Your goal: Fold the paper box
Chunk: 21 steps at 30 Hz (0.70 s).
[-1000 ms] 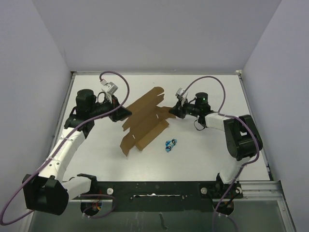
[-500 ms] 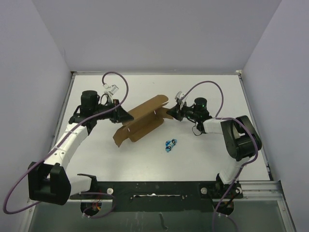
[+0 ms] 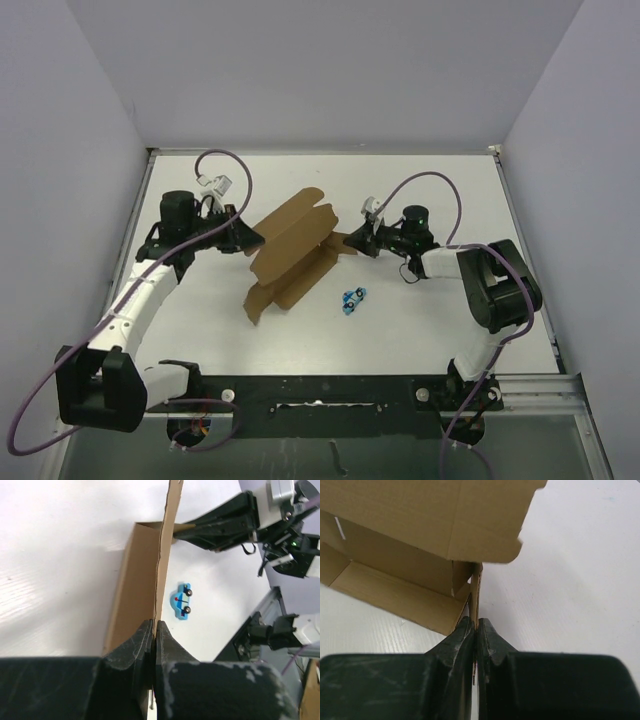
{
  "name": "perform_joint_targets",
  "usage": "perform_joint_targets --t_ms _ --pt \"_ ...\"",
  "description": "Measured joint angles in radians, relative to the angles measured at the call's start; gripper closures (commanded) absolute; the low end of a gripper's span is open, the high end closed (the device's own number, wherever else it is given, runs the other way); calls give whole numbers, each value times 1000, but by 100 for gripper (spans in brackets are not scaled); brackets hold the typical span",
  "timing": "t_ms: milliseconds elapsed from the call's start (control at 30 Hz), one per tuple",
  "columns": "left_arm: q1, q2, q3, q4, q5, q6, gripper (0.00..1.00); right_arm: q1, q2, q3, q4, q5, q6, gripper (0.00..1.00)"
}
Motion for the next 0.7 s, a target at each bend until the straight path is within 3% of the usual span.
perform_joint_targets --t_ms 167,467,700 --pt "7 -11 -2 4 -73 6 100 0 0 -5 -5 -19 -13 100" --pt "-12 -13 -44 42 -55 51 100 -6 -1 3 -59 -85 -43 89" --pt "-26 -46 -61 43 -39 106 100 -6 -4 51 -230 -163 -117 66"
